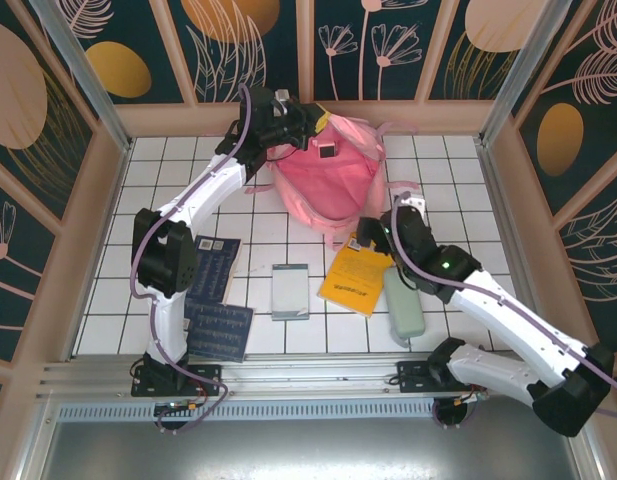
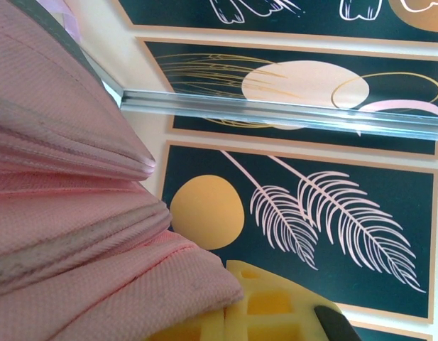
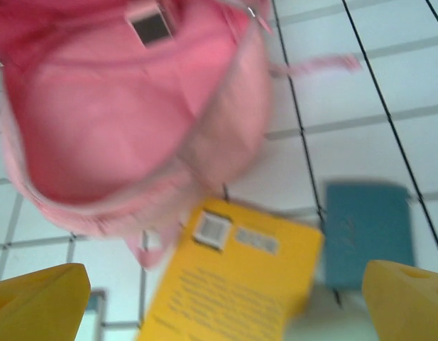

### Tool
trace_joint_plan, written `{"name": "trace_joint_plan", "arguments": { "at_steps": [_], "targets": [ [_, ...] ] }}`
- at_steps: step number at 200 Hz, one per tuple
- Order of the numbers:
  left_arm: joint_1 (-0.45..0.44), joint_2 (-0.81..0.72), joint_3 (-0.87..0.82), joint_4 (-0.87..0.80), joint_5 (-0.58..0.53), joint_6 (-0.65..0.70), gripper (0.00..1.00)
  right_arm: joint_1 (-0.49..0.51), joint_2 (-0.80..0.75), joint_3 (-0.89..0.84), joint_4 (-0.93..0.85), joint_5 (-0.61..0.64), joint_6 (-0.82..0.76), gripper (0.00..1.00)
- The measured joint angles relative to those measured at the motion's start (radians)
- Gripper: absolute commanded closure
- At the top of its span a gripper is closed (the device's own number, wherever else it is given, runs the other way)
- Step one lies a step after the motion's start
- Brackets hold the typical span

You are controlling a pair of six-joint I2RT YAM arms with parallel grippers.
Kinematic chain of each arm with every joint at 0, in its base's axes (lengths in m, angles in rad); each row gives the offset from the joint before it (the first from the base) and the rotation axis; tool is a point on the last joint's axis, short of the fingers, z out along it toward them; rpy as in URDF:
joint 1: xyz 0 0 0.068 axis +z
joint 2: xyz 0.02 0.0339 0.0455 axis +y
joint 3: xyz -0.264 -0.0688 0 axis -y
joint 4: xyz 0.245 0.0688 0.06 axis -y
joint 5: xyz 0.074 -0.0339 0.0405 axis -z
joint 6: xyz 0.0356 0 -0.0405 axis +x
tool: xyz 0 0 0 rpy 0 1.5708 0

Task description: Pack the student bag

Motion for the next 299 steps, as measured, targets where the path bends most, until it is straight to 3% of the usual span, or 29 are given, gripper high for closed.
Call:
{"name": "trace_joint_plan", "arguments": {
  "at_steps": [21,47,126,176,203,227,242,263,299],
  "targets": [
    [0.0,0.0,-0.006,-0.003,0.0,0.008,1.0,-0.005,-0.035,-0.016,-0.137,-0.066,0.064,0.06],
    [0.0,0.0,-0.01,-0.013,0.0,0.008,1.0,-0.051,-0.008,-0.048,-0.232,-0.172,0.149,0.03],
    [0.0,-0.002,-0.018,-0.013,0.015,0.022,1.0,-0.074,0.167,-0.21,-0.291,-0.211,0.294,0.01],
    [0.0,-0.004,-0.03,-0.013,0.023,0.023,1.0,-0.156,0.178,-0.264,-0.192,-0.211,0.336,0.13],
    [0.0,-0.006,-0.037,-0.012,0.026,0.023,1.0,-0.219,0.184,-0.286,-0.102,-0.254,0.331,0.26],
    [0.0,-0.013,-0.05,-0.012,0.029,0.022,1.0,-0.261,0.2,-0.282,-0.042,-0.285,0.328,0.29],
    [0.001,-0.014,-0.056,-0.01,0.036,0.023,1.0,-0.286,0.216,-0.269,-0.023,-0.301,0.326,0.23],
    [0.004,-0.014,-0.058,-0.009,0.041,0.022,1.0,-0.298,0.255,-0.238,-0.016,-0.315,0.306,0.02],
    [0.006,-0.015,-0.062,-0.005,0.041,0.023,1.0,-0.271,0.276,-0.185,-0.077,-0.291,0.267,0.01]
  ]
}}
